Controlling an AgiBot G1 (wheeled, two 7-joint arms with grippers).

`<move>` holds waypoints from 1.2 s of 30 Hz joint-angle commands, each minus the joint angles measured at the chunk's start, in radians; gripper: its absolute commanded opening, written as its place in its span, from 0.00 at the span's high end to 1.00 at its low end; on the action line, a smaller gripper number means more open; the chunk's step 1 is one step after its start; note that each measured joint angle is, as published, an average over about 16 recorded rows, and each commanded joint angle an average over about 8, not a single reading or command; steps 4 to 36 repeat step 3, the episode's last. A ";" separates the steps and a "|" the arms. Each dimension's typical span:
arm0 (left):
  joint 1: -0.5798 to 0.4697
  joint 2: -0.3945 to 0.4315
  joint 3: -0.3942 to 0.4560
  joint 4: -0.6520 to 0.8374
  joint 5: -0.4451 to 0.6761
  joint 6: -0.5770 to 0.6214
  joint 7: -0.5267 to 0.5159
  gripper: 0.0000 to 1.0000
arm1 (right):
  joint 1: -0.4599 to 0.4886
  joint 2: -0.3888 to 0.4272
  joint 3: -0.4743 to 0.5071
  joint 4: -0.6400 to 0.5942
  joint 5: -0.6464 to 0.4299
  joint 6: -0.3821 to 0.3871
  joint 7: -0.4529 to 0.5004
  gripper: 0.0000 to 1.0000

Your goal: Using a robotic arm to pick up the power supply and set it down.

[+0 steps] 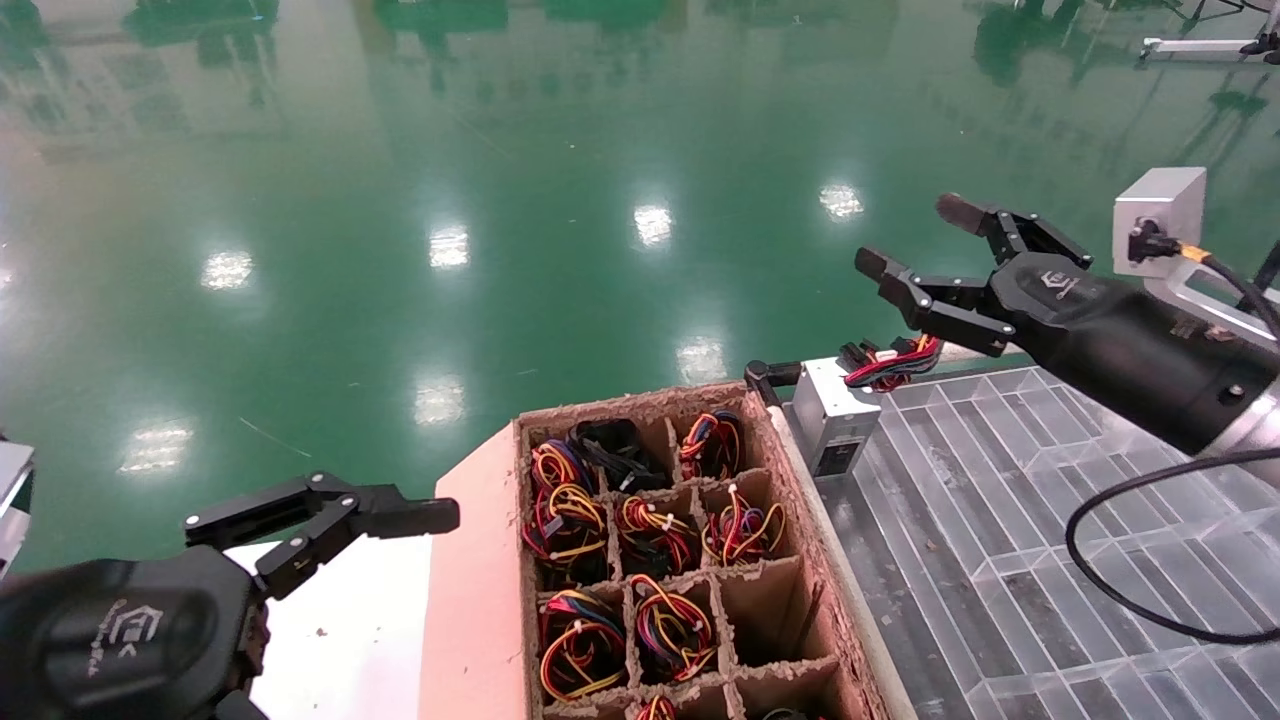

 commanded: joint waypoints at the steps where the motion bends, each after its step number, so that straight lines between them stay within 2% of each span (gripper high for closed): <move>1: 0.000 0.000 0.000 0.000 0.000 0.000 0.000 0.00 | -0.028 0.027 -0.008 0.076 0.013 -0.033 0.043 0.00; 36: 0.000 0.000 0.000 0.000 0.000 0.000 0.000 0.00 | -0.036 0.035 -0.010 0.098 0.017 -0.042 0.055 0.00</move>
